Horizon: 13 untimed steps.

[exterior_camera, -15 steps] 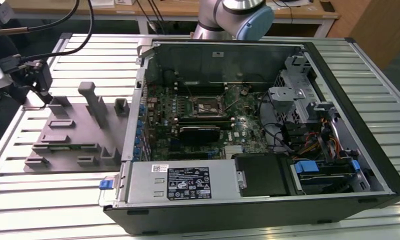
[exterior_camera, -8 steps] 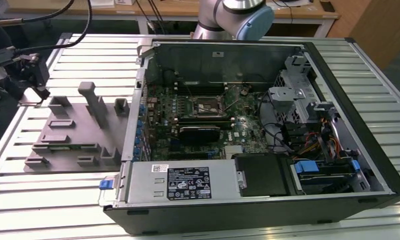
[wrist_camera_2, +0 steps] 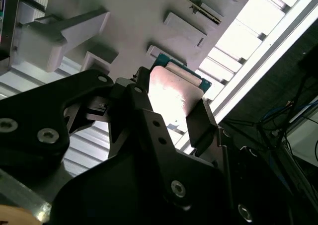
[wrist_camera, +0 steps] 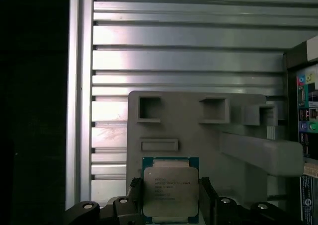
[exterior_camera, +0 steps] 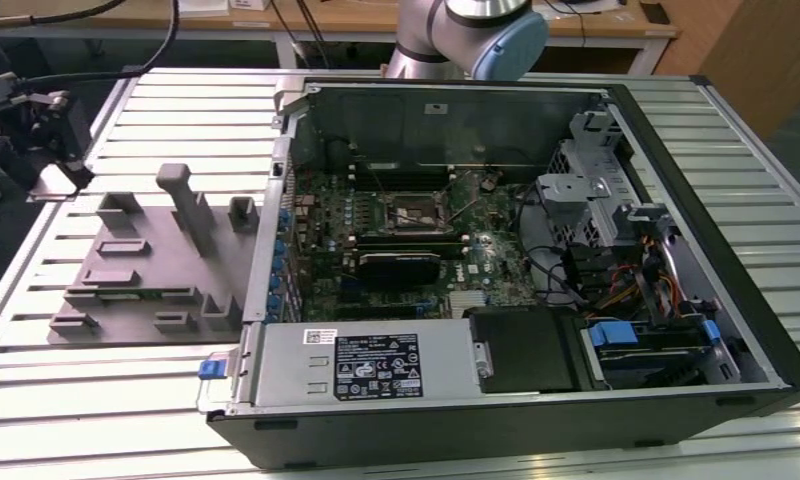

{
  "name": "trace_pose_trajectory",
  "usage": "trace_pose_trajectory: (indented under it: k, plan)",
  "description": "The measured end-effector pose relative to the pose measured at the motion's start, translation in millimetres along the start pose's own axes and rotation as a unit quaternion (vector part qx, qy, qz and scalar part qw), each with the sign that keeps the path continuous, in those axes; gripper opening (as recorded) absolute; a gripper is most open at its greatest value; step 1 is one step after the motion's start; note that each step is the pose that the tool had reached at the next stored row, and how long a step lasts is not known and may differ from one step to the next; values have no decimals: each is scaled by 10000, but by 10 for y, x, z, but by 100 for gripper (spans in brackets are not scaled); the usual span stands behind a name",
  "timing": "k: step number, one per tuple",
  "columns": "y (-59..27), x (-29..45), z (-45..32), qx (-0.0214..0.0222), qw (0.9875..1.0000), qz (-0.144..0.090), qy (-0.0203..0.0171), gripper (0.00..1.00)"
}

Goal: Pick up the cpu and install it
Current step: 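Pick up the cpu and move it towards the insertion slot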

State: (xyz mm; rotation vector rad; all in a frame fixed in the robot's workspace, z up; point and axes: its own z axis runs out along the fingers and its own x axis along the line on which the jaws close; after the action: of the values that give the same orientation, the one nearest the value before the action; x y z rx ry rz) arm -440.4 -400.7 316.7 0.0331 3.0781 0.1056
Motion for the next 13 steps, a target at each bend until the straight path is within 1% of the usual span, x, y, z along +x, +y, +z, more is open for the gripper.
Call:
trace_pose_trajectory:
  k: [13]
  plan:
    - [22,-19,-307,-20,10000,-1,-30,54]
